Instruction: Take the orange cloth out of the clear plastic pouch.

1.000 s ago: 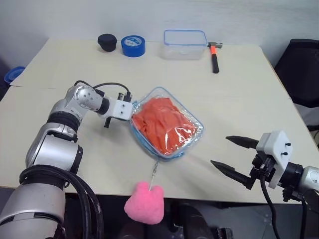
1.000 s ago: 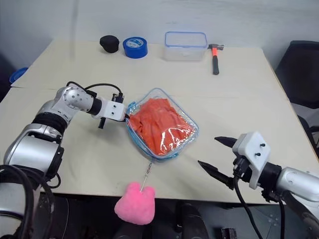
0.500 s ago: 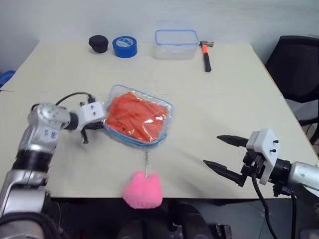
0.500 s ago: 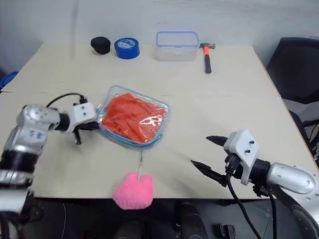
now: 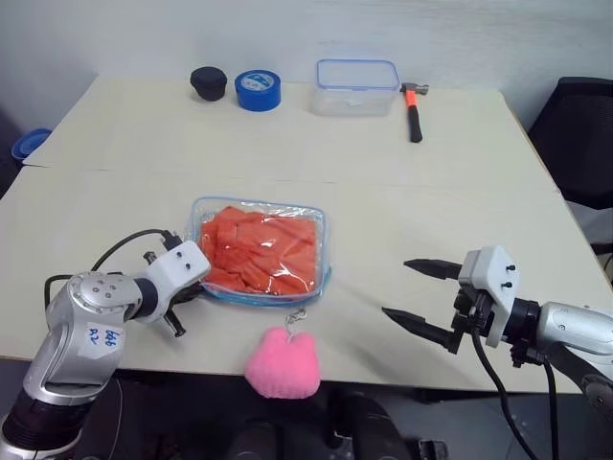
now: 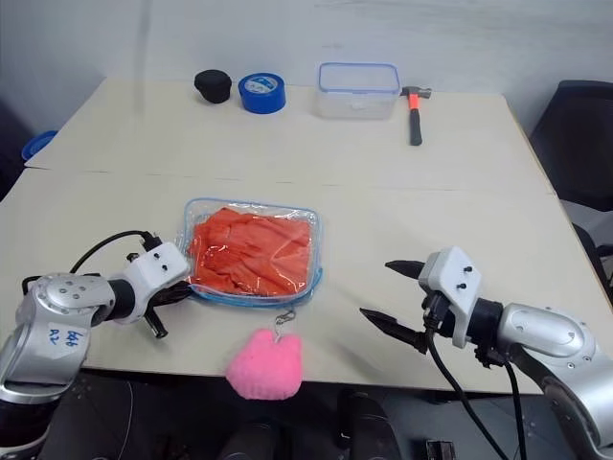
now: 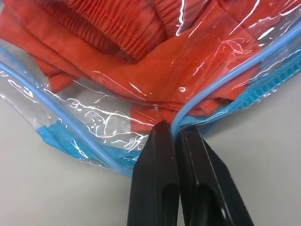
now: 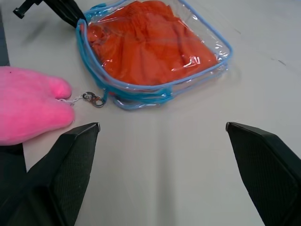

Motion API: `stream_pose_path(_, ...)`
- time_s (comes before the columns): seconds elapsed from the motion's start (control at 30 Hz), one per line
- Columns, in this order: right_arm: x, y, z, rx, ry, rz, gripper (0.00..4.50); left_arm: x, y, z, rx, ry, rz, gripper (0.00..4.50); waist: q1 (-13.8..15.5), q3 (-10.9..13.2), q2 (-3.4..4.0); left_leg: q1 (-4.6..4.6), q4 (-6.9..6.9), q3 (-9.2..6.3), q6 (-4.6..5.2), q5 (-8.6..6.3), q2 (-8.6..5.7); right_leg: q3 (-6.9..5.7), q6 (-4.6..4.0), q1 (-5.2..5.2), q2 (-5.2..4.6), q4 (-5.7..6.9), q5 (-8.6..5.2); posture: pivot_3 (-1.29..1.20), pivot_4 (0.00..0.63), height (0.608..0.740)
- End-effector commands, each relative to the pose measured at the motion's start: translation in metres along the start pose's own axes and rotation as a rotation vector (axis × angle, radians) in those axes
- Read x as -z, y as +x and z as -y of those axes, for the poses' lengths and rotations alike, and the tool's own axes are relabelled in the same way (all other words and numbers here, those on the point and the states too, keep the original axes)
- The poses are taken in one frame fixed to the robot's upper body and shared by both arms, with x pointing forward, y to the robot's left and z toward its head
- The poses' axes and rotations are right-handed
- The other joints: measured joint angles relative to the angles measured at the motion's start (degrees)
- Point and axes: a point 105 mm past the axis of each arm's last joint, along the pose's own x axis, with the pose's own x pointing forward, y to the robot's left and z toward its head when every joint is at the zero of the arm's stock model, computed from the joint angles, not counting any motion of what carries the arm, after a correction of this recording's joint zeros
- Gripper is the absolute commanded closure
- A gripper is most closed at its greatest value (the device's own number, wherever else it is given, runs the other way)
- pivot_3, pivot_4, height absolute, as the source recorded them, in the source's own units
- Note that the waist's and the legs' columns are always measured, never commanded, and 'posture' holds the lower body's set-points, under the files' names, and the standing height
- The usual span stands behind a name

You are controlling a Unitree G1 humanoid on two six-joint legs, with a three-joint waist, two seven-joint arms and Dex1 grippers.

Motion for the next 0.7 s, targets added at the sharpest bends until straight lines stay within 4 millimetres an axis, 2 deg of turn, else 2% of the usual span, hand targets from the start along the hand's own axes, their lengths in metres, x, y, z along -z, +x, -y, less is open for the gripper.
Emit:
stream_pose_path(0.03, -0.007, -0.001, -0.002, -0.015, -0.028, 0.024, 0.0, -0.003, 0.001, 0.001, 0.007, -0.046, 0.033, 3.83, 0.0, 0.0, 0.0, 0.0, 0.0, 0.0, 0.0, 0.0, 0.0, 0.0, 0.0, 0.0, 0.0, 0.0, 0.0, 0.0, 0.15, 0.74)
stream_pose_path(0.23, 0.0, -0.01, -0.023, -0.157, 0.013, -0.014, 0.0, -0.014, -0.012, 0.0, 0.062, -0.12, 0.15, 2.2, 0.0, 0.0, 0.0, -0.01, 0.0, -0.03, 0.0, 0.0, 0.02, -0.02, 0.0, 0.0, 0.0, 0.01, 0.0, 0.0, 0.15, 0.74)
stream_pose_path(0.33, 0.005, -0.007, -0.036, -0.254, 0.028, -0.033, 0.0, -0.019, -0.031, -0.005, 0.128, -0.122, 0.241, 2.2, -0.1, 0.0, -0.01, -0.02, 0.0, -0.02, 0.0, 0.0, 0.02, -0.03, 0.0, 0.0, 0.01, 0.0, 0.0, 0.0, 0.15, 0.74)
stream_pose_path(0.43, 0.01, 0.002, -0.046, -0.336, 0.038, -0.029, 0.0, -0.019, -0.054, -0.006, 0.199, -0.025, 0.322, 2.2, -0.8, 0.0, -0.02, 0.03, 0.0, 0.0, -0.1, -0.01, 0.1, -0.04, -0.08, -0.03, 0.06, -0.02, -0.05, 0.0, 0.15, 0.74)
stream_pose_path(0.53, 0.023, 0.02, -0.053, -0.417, 0.032, -0.045, 0.0, -0.007, -0.078, -0.005, 0.303, 0.039, 0.329, 2.2, -1.3, 0.0, -0.01, 0.06, -0.01, -0.01, -0.2, -0.03, 0.13, -0.09, -0.23, -0.08, 0.04, -0.05, -0.14, 0.0, 0.15, 0.74)
stream_pose_path(0.63, 0.03, 0.036, -0.057, -0.467, 0.005, -0.05, 0.0, 0.004, -0.089, -0.009, 0.341, 0.094, 0.304, 2.2, -1.5, 0.0, -0.01, 0.07, 0.02, -0.02, -0.24, -0.01, 0.1, -0.13, -0.26, -0.08, 0.04, -0.03, -0.16, 0.0, 0.15, 0.74)
stream_pose_path(0.7, 0.032, 0.044, -0.063, -0.517, -0.003, -0.043, 0.0, 0.011, -0.096, -0.004, 0.394, 0.153, 0.29, 2.2, -1.5, 0.0, 0.01, 0.06, 0.01, -0.02, -0.26, -0.01, 0.1, -0.15, -0.29, -0.12, 0.05, -0.01, -0.18, 0.0, 0.15, 0.74)
